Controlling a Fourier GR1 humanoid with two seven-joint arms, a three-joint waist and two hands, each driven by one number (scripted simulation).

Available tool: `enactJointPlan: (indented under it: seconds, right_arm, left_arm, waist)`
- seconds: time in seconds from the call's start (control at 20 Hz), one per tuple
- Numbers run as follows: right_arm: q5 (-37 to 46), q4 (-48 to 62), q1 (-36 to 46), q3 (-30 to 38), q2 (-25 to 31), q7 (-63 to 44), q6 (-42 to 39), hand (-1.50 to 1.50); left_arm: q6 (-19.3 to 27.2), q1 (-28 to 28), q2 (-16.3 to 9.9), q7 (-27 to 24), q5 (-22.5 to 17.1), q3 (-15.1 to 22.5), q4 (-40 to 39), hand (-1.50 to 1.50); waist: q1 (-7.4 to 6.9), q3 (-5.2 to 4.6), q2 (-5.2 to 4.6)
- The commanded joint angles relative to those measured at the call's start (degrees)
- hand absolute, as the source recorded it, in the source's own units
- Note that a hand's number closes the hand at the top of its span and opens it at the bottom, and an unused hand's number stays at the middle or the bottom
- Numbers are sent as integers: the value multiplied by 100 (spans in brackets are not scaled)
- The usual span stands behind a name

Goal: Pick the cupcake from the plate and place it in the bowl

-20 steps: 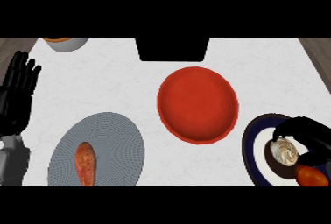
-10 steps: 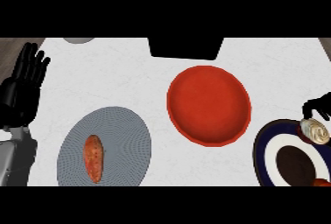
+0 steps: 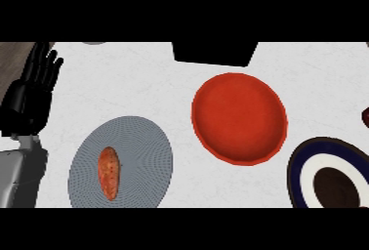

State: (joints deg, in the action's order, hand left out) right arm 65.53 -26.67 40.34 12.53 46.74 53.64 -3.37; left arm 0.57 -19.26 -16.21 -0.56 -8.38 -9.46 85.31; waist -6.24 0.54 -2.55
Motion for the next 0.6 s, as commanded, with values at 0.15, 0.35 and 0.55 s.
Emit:
enactJointPlan:
  seconds: [0.15, 0.35, 0.55]
  right_arm:
    - [-402, 687, 927, 412, 512, 982, -465, 150]
    - [-743, 831, 1237, 628, 631, 1575, -698, 150]
    - [-1055, 931, 1654, 662, 512, 1831, -1325, 150]
  left_arm:
    - [98, 138, 85, -102, 132, 39, -120, 0]
    - [11, -3, -112, 127, -16, -126, -108, 0]
    - [62, -11, -66, 216, 45, -47, -69, 0]
  waist:
    - [122, -18, 73]
    - [191, -16, 102]
    - [245, -27, 154]
